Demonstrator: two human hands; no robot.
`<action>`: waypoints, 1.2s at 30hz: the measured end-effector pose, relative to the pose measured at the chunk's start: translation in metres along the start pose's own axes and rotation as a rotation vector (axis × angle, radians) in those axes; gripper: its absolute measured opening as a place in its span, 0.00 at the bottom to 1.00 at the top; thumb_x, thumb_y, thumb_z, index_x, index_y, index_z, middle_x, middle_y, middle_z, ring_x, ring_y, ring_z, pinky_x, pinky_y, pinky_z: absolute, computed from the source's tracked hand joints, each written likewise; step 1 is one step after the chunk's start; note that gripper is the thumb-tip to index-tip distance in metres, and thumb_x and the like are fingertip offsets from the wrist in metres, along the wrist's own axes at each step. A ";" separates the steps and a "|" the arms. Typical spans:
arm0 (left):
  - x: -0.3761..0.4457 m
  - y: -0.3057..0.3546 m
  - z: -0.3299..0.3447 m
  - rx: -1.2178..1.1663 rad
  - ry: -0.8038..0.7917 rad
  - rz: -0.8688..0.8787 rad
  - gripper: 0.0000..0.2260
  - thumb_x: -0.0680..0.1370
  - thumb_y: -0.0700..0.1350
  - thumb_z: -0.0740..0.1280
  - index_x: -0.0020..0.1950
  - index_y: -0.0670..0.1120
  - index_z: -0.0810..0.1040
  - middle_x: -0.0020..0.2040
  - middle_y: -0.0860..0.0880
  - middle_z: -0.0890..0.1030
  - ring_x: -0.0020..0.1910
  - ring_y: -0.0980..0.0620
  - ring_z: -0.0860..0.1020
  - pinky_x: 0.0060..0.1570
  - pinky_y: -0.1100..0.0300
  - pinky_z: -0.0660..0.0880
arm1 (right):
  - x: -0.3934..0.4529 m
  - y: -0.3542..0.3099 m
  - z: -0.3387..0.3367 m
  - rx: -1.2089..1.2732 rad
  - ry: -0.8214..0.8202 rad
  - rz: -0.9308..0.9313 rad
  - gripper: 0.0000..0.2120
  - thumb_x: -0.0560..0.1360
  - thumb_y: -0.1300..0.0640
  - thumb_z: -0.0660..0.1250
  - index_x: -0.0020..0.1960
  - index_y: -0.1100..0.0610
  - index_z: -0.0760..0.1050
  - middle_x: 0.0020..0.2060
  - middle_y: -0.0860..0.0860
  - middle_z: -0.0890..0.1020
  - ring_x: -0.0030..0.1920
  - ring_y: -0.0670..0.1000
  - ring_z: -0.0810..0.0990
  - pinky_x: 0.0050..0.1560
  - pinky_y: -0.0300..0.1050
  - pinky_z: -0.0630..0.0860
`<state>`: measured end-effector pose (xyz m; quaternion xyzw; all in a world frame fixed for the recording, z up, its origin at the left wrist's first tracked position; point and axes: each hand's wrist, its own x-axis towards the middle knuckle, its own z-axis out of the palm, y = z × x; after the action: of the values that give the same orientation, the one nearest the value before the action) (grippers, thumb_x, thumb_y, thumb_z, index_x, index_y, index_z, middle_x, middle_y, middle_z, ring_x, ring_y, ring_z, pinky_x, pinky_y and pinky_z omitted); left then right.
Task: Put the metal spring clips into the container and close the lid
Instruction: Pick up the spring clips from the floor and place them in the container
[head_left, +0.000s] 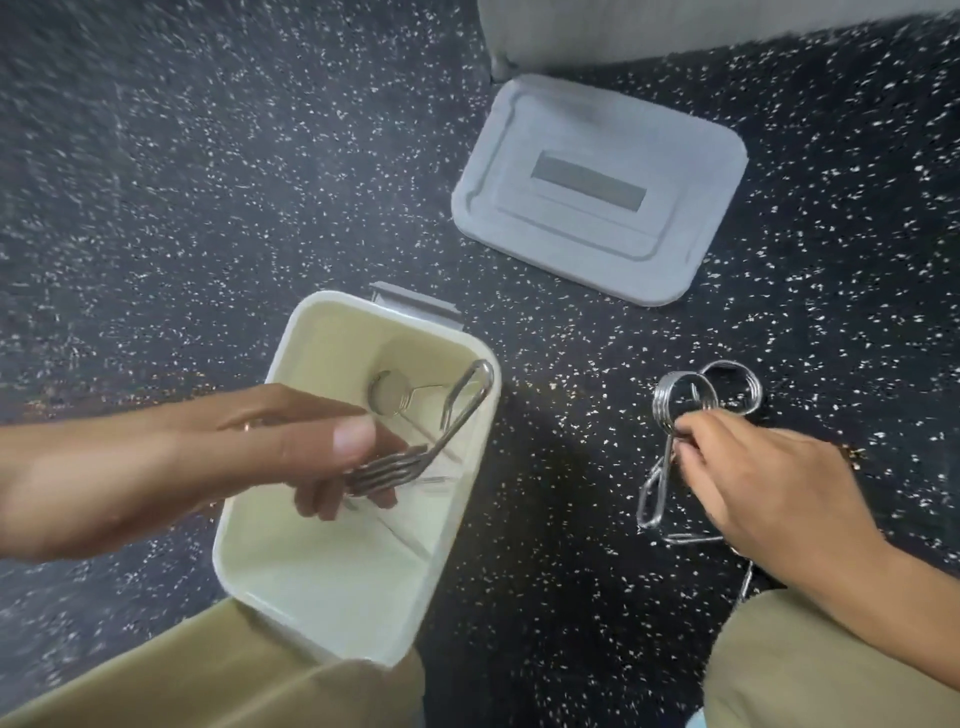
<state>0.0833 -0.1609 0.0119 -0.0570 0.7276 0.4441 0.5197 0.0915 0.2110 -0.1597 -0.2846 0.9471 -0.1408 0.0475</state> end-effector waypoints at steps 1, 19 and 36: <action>-0.005 0.003 -0.001 0.070 0.010 0.013 0.31 0.66 0.78 0.62 0.55 0.57 0.84 0.46 0.51 0.85 0.44 0.53 0.81 0.50 0.54 0.74 | 0.004 -0.005 -0.002 0.009 -0.008 -0.010 0.10 0.78 0.58 0.63 0.44 0.60 0.80 0.31 0.51 0.80 0.25 0.53 0.76 0.25 0.44 0.69; 0.066 -0.101 0.042 1.210 0.165 -0.181 0.06 0.77 0.39 0.60 0.42 0.45 0.74 0.34 0.45 0.74 0.38 0.40 0.76 0.36 0.53 0.72 | 0.083 -0.070 -0.032 -0.021 -0.075 -0.223 0.09 0.75 0.59 0.66 0.48 0.64 0.80 0.36 0.56 0.83 0.23 0.60 0.76 0.24 0.44 0.67; 0.103 -0.155 0.072 1.320 0.279 -0.102 0.11 0.79 0.36 0.60 0.60 0.42 0.73 0.53 0.42 0.78 0.46 0.43 0.80 0.42 0.53 0.72 | 0.165 -0.136 -0.078 -0.227 -0.269 -0.760 0.19 0.67 0.70 0.75 0.54 0.61 0.73 0.31 0.54 0.72 0.25 0.54 0.56 0.29 0.42 0.50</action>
<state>0.1721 -0.1644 -0.1669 0.1813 0.9029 -0.1301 0.3674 0.0118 0.0301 -0.0467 -0.6330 0.7697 -0.0044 0.0835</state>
